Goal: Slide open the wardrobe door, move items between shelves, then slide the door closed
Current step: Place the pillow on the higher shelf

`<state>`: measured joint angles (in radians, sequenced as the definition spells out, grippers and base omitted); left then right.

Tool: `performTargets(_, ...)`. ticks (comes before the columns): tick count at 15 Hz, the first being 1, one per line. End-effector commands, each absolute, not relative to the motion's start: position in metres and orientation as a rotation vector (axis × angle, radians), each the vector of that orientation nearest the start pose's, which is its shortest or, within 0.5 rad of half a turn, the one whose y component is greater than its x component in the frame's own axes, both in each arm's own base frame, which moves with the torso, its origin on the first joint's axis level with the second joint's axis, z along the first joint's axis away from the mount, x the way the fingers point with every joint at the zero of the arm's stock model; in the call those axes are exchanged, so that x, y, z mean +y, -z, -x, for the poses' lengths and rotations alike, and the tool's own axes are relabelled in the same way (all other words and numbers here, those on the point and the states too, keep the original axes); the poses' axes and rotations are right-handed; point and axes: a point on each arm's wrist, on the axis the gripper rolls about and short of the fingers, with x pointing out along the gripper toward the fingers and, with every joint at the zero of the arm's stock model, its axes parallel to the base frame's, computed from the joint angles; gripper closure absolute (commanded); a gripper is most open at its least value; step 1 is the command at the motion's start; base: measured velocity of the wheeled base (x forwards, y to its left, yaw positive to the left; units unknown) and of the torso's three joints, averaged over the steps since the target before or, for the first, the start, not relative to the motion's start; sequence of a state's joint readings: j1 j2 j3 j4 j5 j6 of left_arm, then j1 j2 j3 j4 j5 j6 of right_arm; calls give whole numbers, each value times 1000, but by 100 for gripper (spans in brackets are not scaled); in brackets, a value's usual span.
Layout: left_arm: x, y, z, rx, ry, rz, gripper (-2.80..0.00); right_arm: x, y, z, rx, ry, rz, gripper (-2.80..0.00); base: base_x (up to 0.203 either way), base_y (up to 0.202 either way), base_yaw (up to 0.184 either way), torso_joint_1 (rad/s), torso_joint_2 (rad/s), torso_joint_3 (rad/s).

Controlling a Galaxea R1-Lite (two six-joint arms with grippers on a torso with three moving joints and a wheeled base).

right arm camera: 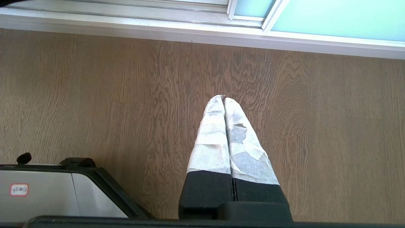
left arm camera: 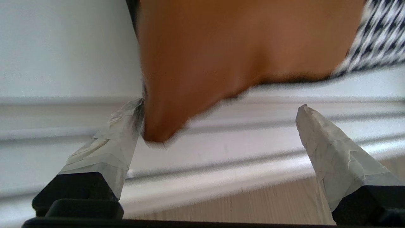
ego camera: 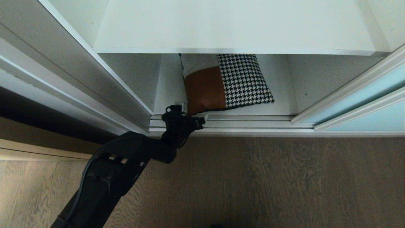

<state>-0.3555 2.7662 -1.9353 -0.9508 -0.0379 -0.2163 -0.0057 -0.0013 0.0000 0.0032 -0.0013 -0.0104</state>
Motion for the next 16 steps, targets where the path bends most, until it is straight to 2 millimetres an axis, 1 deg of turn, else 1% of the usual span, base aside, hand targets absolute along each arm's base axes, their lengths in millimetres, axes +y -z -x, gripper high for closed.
performTargets(1,-188,-43,-521,-122,395,215,-280,0,-75,23,3,8,11,0,0,0,0,0,0,0)
performTargets(4,-185,-36,-523,-114,395,204,-280,0,-75,23,3,8,11,0,0,0,0,0,0,0)
performTargets(5,-185,-30,-523,-103,395,202,-280,0,-75,23,3,8,11,0,0,0,0,0,0,0)
performTargets(10,-186,-29,-523,-99,436,199,-280,0,-75,23,3,8,11,0,0,0,0,0,0,0)
performTargets(16,-186,-25,-523,-118,435,204,-280,0,-75,23,3,8,11,0,0,0,0,0,0,0)
